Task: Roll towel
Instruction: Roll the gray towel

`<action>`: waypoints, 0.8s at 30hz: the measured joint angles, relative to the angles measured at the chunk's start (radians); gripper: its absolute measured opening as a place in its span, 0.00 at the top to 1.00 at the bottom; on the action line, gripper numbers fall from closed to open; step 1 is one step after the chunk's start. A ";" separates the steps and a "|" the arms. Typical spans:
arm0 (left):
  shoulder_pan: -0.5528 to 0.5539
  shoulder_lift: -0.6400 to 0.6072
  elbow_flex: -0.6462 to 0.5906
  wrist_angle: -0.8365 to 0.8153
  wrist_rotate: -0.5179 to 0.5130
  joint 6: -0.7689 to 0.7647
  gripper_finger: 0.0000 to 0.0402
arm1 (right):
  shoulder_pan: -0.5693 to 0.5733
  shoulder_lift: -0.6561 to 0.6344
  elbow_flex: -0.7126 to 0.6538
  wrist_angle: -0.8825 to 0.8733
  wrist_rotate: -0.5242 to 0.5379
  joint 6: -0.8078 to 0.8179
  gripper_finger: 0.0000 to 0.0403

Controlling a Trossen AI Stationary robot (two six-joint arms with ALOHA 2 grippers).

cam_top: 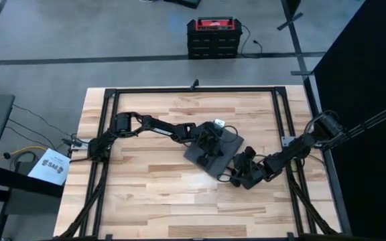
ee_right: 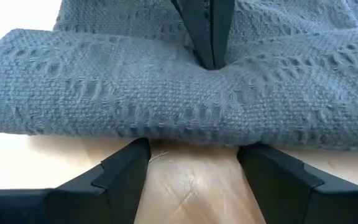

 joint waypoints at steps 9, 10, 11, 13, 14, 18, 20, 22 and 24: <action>-0.004 0.002 -0.001 0.007 -0.021 -0.143 1.00 | -0.060 -0.082 -0.010 -0.018 0.002 -0.158 0.39; -0.005 0.002 -0.001 0.009 -0.024 -0.151 1.00 | -0.068 -0.104 -0.013 -0.027 0.005 -0.188 0.39; -0.007 -0.001 -0.001 0.013 -0.026 -0.159 1.00 | -0.076 -0.123 -0.012 -0.024 0.008 -0.211 0.39; -0.014 -0.004 -0.003 0.017 -0.037 -0.162 1.00 | -0.093 -0.157 -0.009 -0.025 0.009 -0.243 0.39; -0.017 -0.009 -0.003 0.016 -0.048 -0.164 1.00 | -0.104 -0.167 -0.009 -0.029 -0.003 -0.259 0.39; -0.035 -0.047 -0.006 -0.022 -0.112 -0.148 1.00 | -0.139 -0.173 -0.008 -0.017 -0.055 -0.316 0.39; -0.040 -0.072 -0.008 -0.043 -0.140 -0.130 1.00 | -0.156 -0.173 -0.008 -0.012 -0.074 -0.341 0.39; -0.041 -0.101 -0.008 -0.079 -0.162 -0.112 1.00 | -0.168 -0.173 -0.007 -0.002 -0.078 -0.365 0.39; -0.042 -0.129 -0.007 -0.116 -0.185 -0.095 1.00 | -0.177 -0.173 -0.007 0.007 -0.079 -0.385 0.39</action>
